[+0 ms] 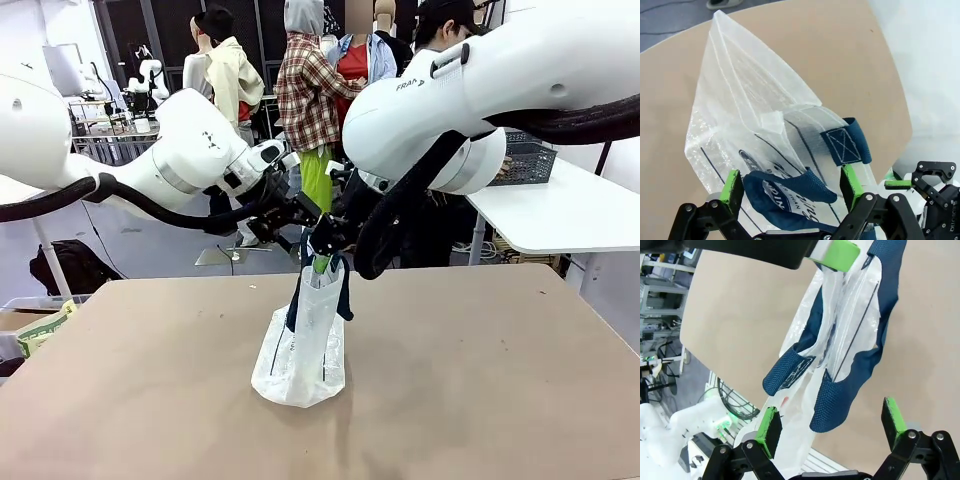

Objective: Transfer purchased items from the store into the shopping bag.
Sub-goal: Open the Reusable shopping bag in the center of the table.

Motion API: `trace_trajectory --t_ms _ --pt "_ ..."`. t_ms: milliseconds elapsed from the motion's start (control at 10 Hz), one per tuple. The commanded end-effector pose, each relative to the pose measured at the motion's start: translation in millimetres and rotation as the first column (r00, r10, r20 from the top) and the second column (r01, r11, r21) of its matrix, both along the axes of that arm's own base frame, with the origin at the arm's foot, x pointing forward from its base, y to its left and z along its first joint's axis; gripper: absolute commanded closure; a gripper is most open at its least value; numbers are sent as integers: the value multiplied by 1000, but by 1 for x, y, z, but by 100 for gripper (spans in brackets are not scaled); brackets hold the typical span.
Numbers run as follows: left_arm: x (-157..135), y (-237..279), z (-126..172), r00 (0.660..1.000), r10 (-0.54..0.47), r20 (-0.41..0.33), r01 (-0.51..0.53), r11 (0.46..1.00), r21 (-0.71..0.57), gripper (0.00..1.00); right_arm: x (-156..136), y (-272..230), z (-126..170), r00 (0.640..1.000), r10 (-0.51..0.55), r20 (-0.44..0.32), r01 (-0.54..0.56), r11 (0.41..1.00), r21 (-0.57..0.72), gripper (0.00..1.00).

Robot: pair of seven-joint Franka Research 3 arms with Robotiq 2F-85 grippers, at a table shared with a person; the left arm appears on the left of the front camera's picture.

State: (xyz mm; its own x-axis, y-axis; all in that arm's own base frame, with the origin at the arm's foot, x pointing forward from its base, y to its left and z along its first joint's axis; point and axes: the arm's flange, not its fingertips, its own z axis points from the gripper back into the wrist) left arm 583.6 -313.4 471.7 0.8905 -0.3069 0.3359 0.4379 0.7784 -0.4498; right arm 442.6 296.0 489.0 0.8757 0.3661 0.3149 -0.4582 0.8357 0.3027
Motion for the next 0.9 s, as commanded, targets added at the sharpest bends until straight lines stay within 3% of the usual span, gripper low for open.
trace_trajectory --t_ms 0,100,200,500,600,800 --pt "4 1 0 1000 22 -11 -22 997 68 0 6 6 3 1000 -15 2 15 999 -45 3" --pt "2 1 1 1000 17 -10 -16 997 79 4 4 6 3 1000 -11 -3 11 999 -50 15" --pt "1 2 1 1000 12 -13 -11 997 76 19 2 7 3 1000 -14 0 14 997 -73 35" --pt "0 2 -1 1000 12 -17 -11 998 69 78 3 10 0 1000 -6 -18 5 996 -86 94" --pt "0 2 -1 1000 13 -17 -11 998 68 98 3 10 0 1000 -3 -18 2 996 -87 100" --pt "-3 3 -1 1000 9 -17 -8 998 63 100 4 10 0 1000 -10 -17 8 995 -95 100"
